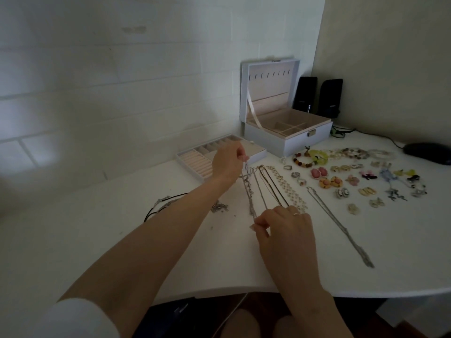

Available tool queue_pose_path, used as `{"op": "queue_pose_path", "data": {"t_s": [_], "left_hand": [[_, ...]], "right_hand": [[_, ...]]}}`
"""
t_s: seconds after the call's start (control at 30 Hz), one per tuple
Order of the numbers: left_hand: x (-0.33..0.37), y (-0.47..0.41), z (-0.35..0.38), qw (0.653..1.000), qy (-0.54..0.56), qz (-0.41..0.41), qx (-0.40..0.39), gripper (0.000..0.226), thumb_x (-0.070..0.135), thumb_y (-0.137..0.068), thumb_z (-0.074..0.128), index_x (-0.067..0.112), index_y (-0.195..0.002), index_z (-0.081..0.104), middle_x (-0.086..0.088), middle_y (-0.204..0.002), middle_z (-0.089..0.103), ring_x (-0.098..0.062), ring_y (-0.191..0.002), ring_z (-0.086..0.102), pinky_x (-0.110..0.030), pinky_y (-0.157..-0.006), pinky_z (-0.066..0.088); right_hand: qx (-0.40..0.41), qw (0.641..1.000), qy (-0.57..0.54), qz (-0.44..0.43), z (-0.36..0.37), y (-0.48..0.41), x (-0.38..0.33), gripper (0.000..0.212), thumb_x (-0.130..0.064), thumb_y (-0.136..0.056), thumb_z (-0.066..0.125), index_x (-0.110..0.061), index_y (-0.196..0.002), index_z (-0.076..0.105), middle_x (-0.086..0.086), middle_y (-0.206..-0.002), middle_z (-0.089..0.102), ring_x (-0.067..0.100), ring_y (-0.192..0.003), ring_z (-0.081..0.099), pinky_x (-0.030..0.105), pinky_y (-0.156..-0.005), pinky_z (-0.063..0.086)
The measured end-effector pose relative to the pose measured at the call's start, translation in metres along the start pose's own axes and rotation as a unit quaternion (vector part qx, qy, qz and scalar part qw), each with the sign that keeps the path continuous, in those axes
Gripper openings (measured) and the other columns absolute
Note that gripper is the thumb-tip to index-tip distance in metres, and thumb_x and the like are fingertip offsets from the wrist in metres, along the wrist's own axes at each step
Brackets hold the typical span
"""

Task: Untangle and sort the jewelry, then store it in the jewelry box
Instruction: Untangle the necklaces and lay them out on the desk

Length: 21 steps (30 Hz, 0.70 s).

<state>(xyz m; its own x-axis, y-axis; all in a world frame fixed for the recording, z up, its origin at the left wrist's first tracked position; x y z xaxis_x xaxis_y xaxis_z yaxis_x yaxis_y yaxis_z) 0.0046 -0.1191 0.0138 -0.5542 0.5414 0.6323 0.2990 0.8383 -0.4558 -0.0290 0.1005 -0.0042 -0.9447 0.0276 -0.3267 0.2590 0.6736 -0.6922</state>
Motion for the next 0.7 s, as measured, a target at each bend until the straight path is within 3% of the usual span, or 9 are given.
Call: {"op": "queue_pose_path", "data": {"t_s": [0.17,0.33,0.7], "left_hand": [[-0.010,0.004,0.013,0.990,-0.112,0.017,-0.089,0.011,0.016,-0.086,0.066,0.011,-0.080,0.058,-0.010,-0.094,0.063,-0.023,-0.088,0.056,-0.031,-0.073,0.040],[-0.007,0.006,0.018,0.982,-0.128,0.034,-0.135,0.005,0.012,-0.085,0.066,0.007,-0.088,0.064,-0.011,-0.099,0.064,-0.025,-0.095,0.057,-0.035,-0.083,0.045],[-0.009,0.007,0.006,0.984,-0.105,0.045,-0.139,0.015,0.014,-0.080,0.072,0.008,-0.091,0.065,-0.009,-0.100,0.064,-0.022,-0.094,0.058,-0.030,-0.083,0.044]], "right_hand": [[-0.047,0.997,0.064,0.009,0.005,0.006,-0.002,0.032,-0.019,-0.045,0.091,-0.019,-0.053,0.061,-0.003,-0.057,0.055,0.022,-0.061,0.057,0.036,-0.056,0.043],[-0.079,0.994,0.078,0.018,0.006,0.008,-0.005,0.032,-0.023,-0.043,0.093,-0.019,-0.050,0.062,-0.001,-0.057,0.054,0.023,-0.062,0.058,0.038,-0.056,0.047],[-0.146,0.988,0.054,-0.001,0.000,0.011,-0.010,0.038,-0.026,-0.032,0.097,-0.022,-0.049,0.063,-0.005,-0.049,0.052,0.016,-0.047,0.055,0.033,-0.046,0.047]]}}
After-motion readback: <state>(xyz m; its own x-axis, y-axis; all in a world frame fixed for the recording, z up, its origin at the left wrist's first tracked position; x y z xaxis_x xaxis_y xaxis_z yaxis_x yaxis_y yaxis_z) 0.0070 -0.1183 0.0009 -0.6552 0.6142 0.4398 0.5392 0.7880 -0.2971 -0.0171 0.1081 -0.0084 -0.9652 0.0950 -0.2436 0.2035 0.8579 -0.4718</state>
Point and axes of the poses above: each hand's wrist, its own y-axis away from the middle knuckle, its own z-axis out of the palm, x = y × z, the point moved 5 cm from there along -y, towards the middle knuckle
